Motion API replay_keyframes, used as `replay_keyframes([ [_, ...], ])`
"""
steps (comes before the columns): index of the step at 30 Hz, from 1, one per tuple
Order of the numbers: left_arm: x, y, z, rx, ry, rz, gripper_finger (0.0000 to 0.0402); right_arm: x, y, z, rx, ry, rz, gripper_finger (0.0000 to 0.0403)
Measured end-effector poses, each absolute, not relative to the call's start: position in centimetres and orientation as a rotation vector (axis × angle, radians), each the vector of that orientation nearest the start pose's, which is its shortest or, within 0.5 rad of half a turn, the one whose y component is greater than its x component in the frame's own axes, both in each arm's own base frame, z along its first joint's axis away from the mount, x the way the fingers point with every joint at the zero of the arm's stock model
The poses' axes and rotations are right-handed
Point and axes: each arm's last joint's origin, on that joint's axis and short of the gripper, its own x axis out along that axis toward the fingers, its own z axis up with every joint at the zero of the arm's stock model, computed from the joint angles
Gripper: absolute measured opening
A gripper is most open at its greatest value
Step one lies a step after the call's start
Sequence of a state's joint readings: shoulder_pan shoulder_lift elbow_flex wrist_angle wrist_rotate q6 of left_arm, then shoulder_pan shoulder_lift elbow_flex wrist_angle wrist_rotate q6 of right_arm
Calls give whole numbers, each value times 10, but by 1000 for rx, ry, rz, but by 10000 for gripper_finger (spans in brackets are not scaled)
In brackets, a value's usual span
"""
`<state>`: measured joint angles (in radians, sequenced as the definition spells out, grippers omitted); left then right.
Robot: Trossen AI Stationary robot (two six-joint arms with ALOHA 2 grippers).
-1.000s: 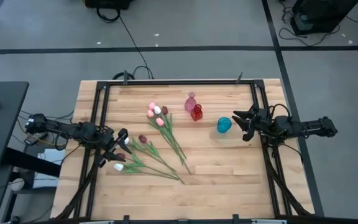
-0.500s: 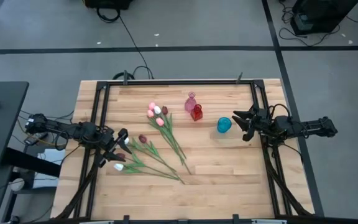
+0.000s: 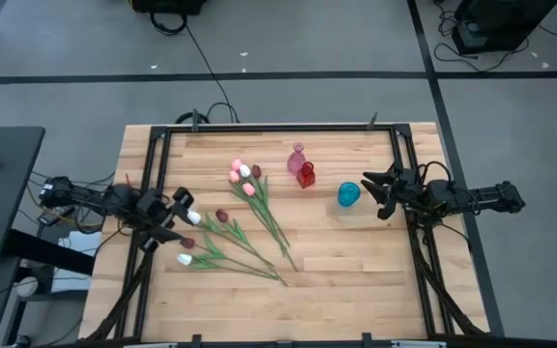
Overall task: Sort flowers into vase by color
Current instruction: Put the bottom pink flower into the pink vase
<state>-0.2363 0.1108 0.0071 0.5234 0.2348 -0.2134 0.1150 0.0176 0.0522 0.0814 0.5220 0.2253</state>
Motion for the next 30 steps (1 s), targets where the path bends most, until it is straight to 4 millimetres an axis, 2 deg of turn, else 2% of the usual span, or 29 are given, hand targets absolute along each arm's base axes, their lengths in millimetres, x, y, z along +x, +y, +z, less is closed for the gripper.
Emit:
replay_keyframes([
  [9, 87, -26, 215, -224, -484, -449, 195, 92, -4, 189, 266, -177, -399, 151],
  [17, 87, -25, 216, -213, -497, -413, 195, 91, -4, 196, 273, -246, -385, 151],
  [23, 88, -24, 216, -195, -504, -369, 195, 90, -4, 200, 367, -300, -343, 151],
  [25, 89, -21, 216, -210, -501, -240, 195, 90, -4, 200, 374, -306, -353, 151],
  [28, 98, -14, 211, -246, -343, 51, 195, 91, -5, 199, 372, -296, -365, 151],
  [30, 106, -14, 206, -269, -253, 150, 195, 94, -5, 198, 360, -268, -339, 151],
])
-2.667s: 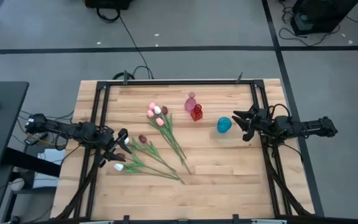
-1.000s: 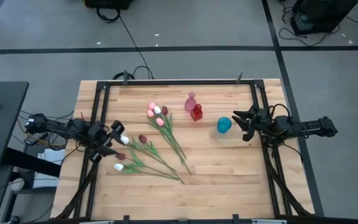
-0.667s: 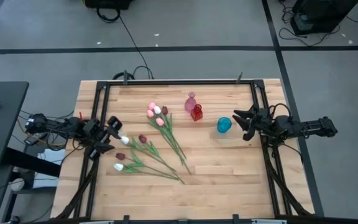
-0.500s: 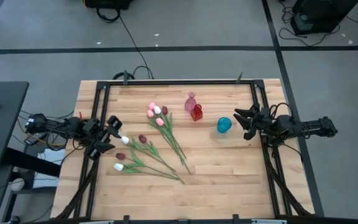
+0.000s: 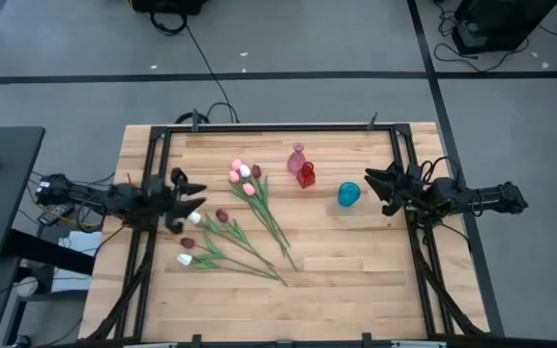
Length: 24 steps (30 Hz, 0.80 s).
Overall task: Sort flowers into vase by color
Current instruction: Put the bottom pink flower into the pink vase
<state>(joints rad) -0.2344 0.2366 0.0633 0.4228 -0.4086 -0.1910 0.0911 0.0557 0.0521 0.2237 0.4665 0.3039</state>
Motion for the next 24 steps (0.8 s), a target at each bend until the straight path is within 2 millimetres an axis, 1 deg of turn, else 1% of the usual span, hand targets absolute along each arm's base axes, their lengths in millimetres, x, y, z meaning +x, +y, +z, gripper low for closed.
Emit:
replay_keyframes([
  [2, 115, -15, 202, -299, -192, 181, 195, 97, -5, 195, 354, -238, -333, 151],
  [6, 134, -18, 203, -360, -95, 232, 195, 102, -7, 192, 342, -189, -363, 151],
  [8, 147, -21, 204, -368, -28, 245, 195, 105, -8, 196, 332, -155, -374, 151],
  [11, 168, -26, 204, -426, 78, 271, 195, 110, -8, 200, 309, -70, -380, 151],
  [16, 207, -36, 202, -552, 243, 332, 195, 122, -10, 206, 192, 36, -423, 151],
  [21, 241, -47, 197, -701, 423, 382, 195, 129, -12, 214, 74, 70, -448, 151],
  [24, 259, -54, 198, -737, 513, 441, 195, 131, -13, 214, 49, 84, -455, 151],
])
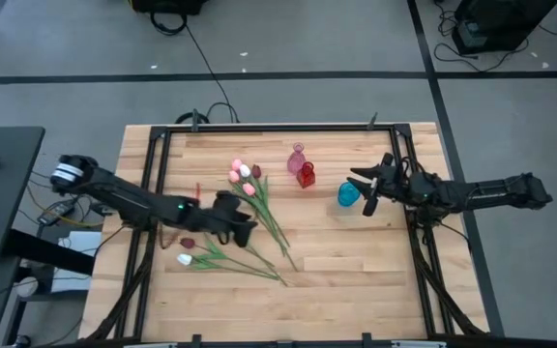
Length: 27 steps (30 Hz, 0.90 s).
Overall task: Sort flowers into vase by color
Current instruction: Put the bottom pink flower into the pink vase
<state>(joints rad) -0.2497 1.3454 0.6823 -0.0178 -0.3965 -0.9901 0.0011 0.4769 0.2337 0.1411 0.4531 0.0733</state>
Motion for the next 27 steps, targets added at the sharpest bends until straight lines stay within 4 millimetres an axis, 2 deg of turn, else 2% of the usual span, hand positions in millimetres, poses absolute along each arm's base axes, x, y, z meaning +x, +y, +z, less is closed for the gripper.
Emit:
replay_keyframes([
  [3, 280, -60, 198, -773, 539, 489, 195, 132, -13, 212, 48, 104, -449, 151],
  [8, 317, -61, 184, -822, 564, 565, 195, 135, -11, 210, 23, 131, -385, 151],
  [12, 336, -57, 172, -868, 609, 626, 195, 136, -11, 209, -25, 141, -369, 151],
  [19, 346, -56, 168, -930, 703, 759, 195, 136, -11, 210, -98, 151, -364, 151],
  [27, 349, -49, 159, -1029, 687, 851, 195, 136, -11, 211, -147, 146, -358, 151],
])
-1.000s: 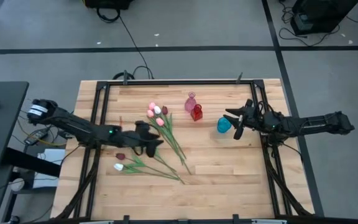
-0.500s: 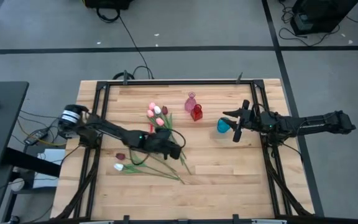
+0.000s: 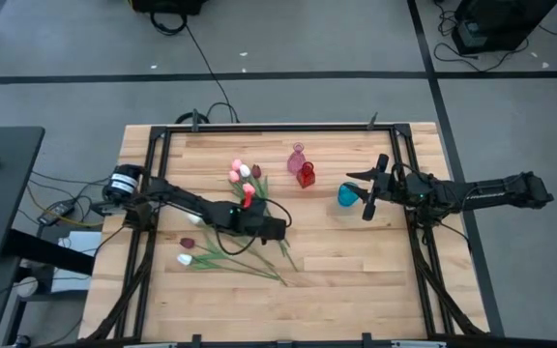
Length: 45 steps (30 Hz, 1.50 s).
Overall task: Sort flowers into vase by color
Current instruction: Put the bottom pink flower into the pink vase
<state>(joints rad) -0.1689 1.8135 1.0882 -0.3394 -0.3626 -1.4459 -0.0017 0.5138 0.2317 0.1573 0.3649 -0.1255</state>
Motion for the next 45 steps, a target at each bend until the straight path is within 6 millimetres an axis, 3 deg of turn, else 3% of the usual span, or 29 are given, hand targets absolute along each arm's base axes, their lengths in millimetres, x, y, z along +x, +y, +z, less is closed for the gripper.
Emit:
replay_keyframes([
  [14, 356, -24, 141, -1049, 729, 903, 186, 145, -11, 210, -153, 135, -359, 151],
  [18, 358, -22, 134, -1020, 764, 892, 138, 148, -11, 209, -154, 138, -358, 151],
  [23, 357, -21, 134, -953, 782, 875, 36, 152, -11, 205, -157, 160, -357, 151],
  [25, 356, -21, 138, -930, 786, 857, 14, 153, -11, 205, -158, 161, -357, 151],
  [32, 344, -20, 162, -832, 817, 816, 21, 155, -11, 203, -159, 169, -356, 151],
  [39, 324, -18, 197, -567, 898, 701, 15, 155, -11, 204, -157, 162, -357, 151],
  [45, 305, -18, 215, -393, 1035, 532, 22, 155, -11, 207, -152, 137, -367, 151],
])
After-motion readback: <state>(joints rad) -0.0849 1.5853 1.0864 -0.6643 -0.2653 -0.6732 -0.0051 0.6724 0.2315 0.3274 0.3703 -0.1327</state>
